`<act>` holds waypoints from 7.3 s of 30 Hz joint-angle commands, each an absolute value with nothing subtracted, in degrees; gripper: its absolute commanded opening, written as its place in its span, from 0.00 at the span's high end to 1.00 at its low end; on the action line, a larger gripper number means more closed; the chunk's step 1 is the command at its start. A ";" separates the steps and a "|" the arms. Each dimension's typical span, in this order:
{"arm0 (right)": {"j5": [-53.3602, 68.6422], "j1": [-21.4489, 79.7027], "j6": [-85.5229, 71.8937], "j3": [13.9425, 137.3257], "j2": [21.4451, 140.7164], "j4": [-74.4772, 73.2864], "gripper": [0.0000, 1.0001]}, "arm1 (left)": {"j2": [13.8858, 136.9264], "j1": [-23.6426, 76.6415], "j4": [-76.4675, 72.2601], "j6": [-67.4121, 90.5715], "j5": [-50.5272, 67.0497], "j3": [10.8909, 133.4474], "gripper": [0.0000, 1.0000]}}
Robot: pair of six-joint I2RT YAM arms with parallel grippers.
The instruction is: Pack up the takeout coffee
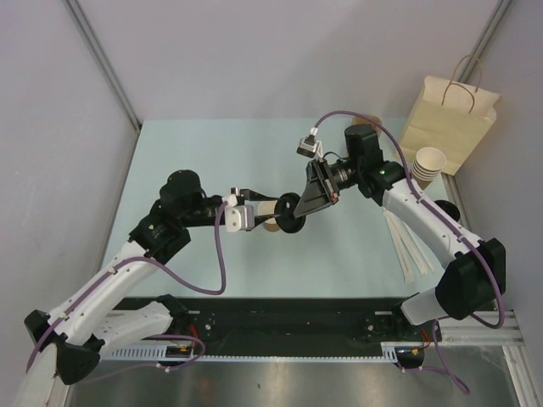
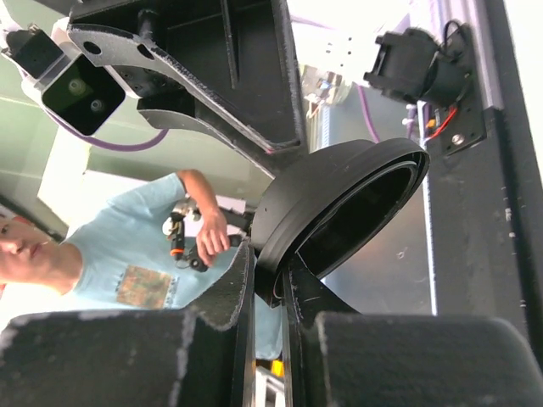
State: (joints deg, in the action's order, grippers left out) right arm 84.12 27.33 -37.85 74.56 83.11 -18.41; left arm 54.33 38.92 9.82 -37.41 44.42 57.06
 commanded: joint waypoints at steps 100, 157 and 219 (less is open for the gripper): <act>32.08 4.04 8.35 78.84 77.61 -43.24 0.00 | 97.29 35.42 33.66 5.10 0.09 78.22 0.81; 62.23 26.28 -34.72 78.84 113.64 -6.50 0.98 | 91.31 16.26 -25.84 51.42 56.25 44.47 0.84; 50.19 22.50 -20.57 78.84 129.02 -19.42 1.00 | 105.99 15.12 -4.92 37.09 40.52 47.11 0.92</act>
